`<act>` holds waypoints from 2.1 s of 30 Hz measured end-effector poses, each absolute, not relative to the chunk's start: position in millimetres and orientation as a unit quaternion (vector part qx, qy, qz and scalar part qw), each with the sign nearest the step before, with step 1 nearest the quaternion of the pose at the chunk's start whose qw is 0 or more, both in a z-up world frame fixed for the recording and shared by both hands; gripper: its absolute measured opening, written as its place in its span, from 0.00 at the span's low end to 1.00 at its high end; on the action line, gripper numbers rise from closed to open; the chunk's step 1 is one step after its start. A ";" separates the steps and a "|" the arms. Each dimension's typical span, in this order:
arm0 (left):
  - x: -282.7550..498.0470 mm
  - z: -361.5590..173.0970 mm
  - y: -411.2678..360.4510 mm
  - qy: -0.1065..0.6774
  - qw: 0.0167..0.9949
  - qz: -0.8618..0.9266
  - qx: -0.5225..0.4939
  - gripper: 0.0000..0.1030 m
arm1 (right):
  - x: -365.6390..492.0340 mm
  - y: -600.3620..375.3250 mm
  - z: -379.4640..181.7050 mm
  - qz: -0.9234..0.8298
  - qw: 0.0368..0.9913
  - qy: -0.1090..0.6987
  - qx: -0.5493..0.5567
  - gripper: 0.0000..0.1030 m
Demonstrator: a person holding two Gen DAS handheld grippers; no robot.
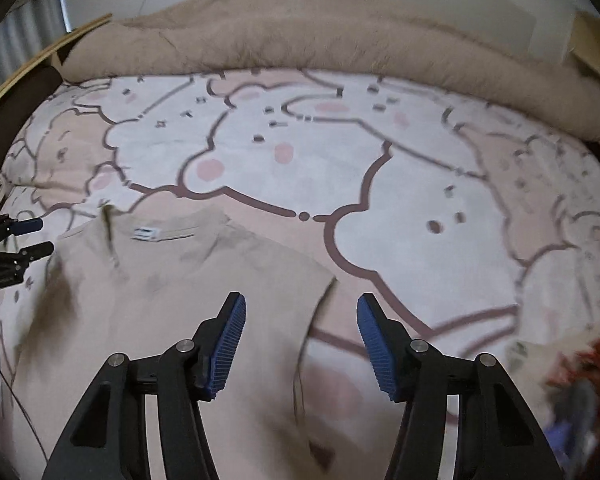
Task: Fold clothes
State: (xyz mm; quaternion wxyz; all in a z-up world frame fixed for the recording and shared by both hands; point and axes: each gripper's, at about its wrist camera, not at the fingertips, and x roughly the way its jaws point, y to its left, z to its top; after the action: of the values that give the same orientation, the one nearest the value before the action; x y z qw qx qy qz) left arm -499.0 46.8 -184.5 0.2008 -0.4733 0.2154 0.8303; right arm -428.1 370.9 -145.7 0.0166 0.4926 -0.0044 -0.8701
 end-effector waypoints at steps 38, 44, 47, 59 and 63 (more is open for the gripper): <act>-374.0 -67.5 -5.2 0.122 0.294 0.870 -0.376 0.07 | -338.8 319.1 -85.9 -0.908 0.053 0.140 0.392 0.05; -243.9 -34.0 -28.9 0.039 0.329 0.882 -0.337 0.07 | -205.3 308.3 -39.9 -0.935 0.077 0.137 0.319 0.05; -170.3 -33.1 -39.6 0.019 0.348 0.880 -0.323 0.07 | -142.6 301.4 -33.9 -0.937 0.094 0.138 0.306 0.05; -13.9 -154.7 -61.0 -0.020 0.305 0.836 -0.456 0.07 | 10.6 308.2 -118.8 -0.894 0.139 0.069 0.420 0.05; -3.2 -185.7 -56.9 0.013 0.283 0.828 -0.484 0.07 | 12.3 316.0 -164.8 -0.864 0.126 0.027 0.486 0.05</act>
State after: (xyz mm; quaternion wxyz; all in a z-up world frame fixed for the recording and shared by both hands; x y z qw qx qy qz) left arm -3.2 -56.9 -185.7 0.2826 -0.4835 0.0130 0.8284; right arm 12.3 316.0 -164.8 0.1260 0.4862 0.0272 -0.8643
